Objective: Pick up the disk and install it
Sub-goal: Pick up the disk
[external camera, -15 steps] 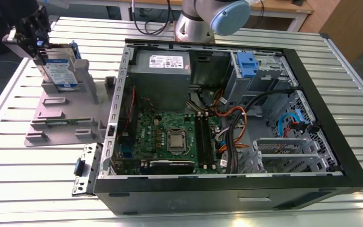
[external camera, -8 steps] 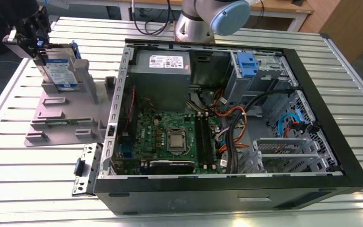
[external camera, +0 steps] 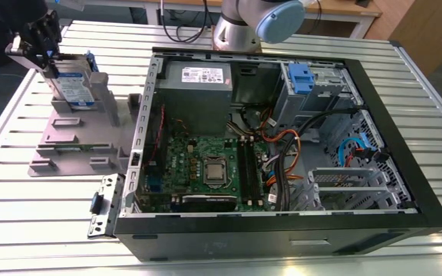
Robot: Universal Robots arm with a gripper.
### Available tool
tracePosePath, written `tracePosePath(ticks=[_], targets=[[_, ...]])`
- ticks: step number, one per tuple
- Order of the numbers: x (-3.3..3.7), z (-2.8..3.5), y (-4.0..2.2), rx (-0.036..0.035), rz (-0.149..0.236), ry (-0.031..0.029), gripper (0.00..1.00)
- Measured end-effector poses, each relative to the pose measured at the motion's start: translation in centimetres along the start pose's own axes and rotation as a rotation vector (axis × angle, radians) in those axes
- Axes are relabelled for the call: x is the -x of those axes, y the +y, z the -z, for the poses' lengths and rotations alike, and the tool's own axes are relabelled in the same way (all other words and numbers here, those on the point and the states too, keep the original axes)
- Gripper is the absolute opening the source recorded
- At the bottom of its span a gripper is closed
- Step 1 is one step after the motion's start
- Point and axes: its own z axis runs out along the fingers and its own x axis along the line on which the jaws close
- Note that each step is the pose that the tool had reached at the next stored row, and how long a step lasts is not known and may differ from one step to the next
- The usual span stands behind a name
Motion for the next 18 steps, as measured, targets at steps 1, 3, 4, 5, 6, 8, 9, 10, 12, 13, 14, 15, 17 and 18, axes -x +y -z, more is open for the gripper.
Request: tracePosePath(ticks=[1,3,4,5,6,8,9,10,12,13,14,15,17,18], targets=[[0.0,-0.01,0.0,-0.0001,0.0,-0.0001,0.38],[0.0,-0.01,0.0,0.0,0.0,-0.0001,0.38],[0.0,-0.03,0.0,0.0,0.0,0.0,0.38],[0.0,-0.05,0.0,-0.0001,0.0,0.0,0.38],[0.0,-0.05,0.0,0.0,0.0,0.0,0.38],[0.0,-0.05,0.0,-0.0001,0.0,0.0,0.38],[0.0,-0.05,0.0,0.0,0.0,0.0,0.38],[0.0,-0.06,0.0,0.0,0.0,-0.0001,0.38],[0.0,-0.06,0.0,0.0,0.0,-0.0001,0.38],[0.0,-0.06,0.0,-0.0001,0.0,-0.0001,0.38],[0.0,-0.06,0.0,-0.0002,0.0,-0.0001,0.38],[0.0,-0.03,0.0,-0.0003,0.0,-0.0002,0.38],[0.01,0.16,0.0,-0.0004,0.0,-0.0006,0.38],[0.01,0.26,0.01,-0.0002,0.0,-0.0006,0.38]])
